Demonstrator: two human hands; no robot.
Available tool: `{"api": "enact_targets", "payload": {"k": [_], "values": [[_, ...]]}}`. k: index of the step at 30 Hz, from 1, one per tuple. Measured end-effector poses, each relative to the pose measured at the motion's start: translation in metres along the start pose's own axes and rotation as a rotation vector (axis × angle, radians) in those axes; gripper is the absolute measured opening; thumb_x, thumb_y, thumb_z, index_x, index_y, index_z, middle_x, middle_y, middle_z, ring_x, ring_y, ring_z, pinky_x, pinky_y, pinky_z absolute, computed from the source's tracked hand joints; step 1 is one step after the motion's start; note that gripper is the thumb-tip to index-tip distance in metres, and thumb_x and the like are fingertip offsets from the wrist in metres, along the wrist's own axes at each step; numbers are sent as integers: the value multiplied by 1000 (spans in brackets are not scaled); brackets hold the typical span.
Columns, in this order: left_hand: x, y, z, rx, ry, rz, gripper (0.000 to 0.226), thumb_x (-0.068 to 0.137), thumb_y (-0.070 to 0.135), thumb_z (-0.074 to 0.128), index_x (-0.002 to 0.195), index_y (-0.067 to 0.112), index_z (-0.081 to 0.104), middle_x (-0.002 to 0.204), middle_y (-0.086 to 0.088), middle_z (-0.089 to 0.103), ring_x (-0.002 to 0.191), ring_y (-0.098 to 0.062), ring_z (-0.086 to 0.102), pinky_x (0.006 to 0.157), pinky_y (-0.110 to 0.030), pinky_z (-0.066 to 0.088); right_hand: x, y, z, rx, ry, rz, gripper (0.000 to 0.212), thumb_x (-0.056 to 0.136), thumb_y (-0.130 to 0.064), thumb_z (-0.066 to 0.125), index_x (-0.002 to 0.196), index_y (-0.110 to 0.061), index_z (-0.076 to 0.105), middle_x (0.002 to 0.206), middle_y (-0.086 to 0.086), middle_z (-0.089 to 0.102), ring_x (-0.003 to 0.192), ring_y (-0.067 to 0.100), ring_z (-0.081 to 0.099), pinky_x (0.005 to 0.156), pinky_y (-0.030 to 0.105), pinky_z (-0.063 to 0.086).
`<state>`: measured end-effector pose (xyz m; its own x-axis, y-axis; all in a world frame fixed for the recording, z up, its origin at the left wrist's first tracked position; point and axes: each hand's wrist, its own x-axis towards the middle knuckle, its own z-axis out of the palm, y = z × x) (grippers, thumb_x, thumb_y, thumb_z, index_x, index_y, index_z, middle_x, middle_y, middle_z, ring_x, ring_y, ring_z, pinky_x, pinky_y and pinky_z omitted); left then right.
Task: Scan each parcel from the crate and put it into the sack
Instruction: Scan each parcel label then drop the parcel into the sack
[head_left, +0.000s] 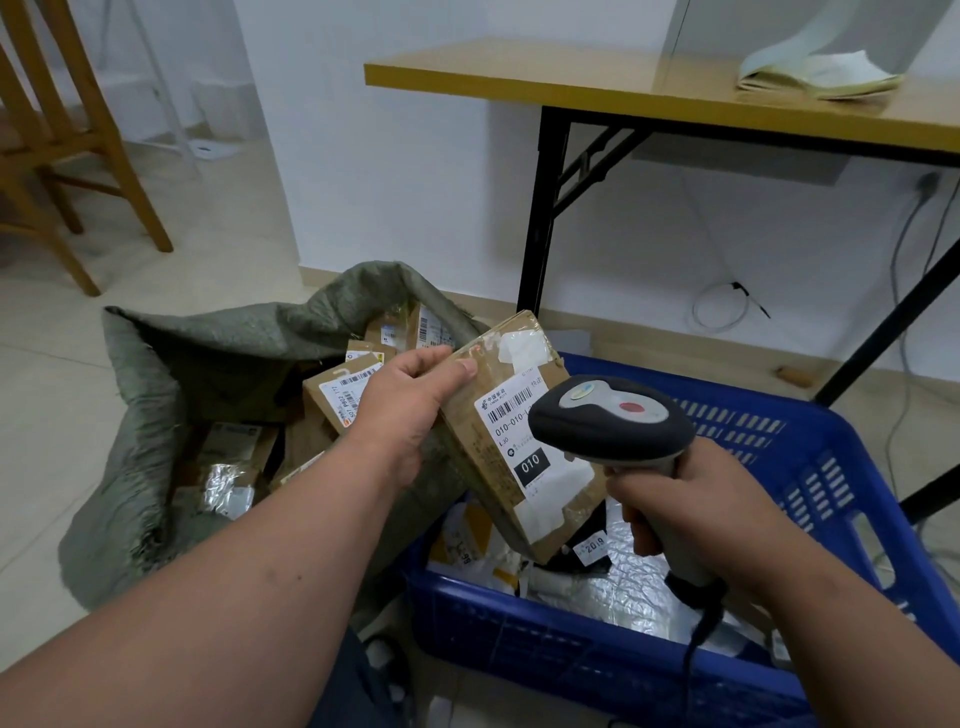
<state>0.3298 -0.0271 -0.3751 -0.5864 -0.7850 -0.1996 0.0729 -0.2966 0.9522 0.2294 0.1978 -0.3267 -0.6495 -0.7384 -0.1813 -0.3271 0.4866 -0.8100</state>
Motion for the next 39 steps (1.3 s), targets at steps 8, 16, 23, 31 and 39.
{"api": "enact_targets", "payload": {"k": [8,16,23,31,39], "values": [[1,0,-2,-2,-2,-15,35,78,20,80,111,14,69,90,-3,76,79,-18,75,67,-32,59,1,1,0,60,-9,3,15,83,-6,63,73,5,63,53,7,57,49,18,56,51,28,50],[1,1,-4,0,44,-32,37,78,20,80,113,13,69,99,-8,74,85,-22,74,67,-31,59,4,1,1,90,36,-9,15,83,-8,63,79,7,64,56,14,59,47,17,58,50,27,51],[-3,16,-20,-118,220,-14,44,86,29,74,125,17,58,106,-5,70,80,-14,73,65,-28,60,13,0,7,138,63,-15,14,84,-16,66,74,-6,64,50,3,61,43,11,58,41,14,44],[-5,30,-63,-352,616,-131,46,99,42,51,140,24,46,119,-8,63,97,-28,65,79,-48,59,25,-9,29,115,61,0,21,83,-20,67,80,0,62,54,6,60,47,14,60,50,29,54],[-1,32,-110,-767,763,-417,36,99,33,38,121,19,62,119,-11,62,109,-39,59,87,-54,55,39,-26,61,114,-14,-25,14,85,-18,66,79,-5,64,53,6,63,50,16,64,54,32,53]]}}
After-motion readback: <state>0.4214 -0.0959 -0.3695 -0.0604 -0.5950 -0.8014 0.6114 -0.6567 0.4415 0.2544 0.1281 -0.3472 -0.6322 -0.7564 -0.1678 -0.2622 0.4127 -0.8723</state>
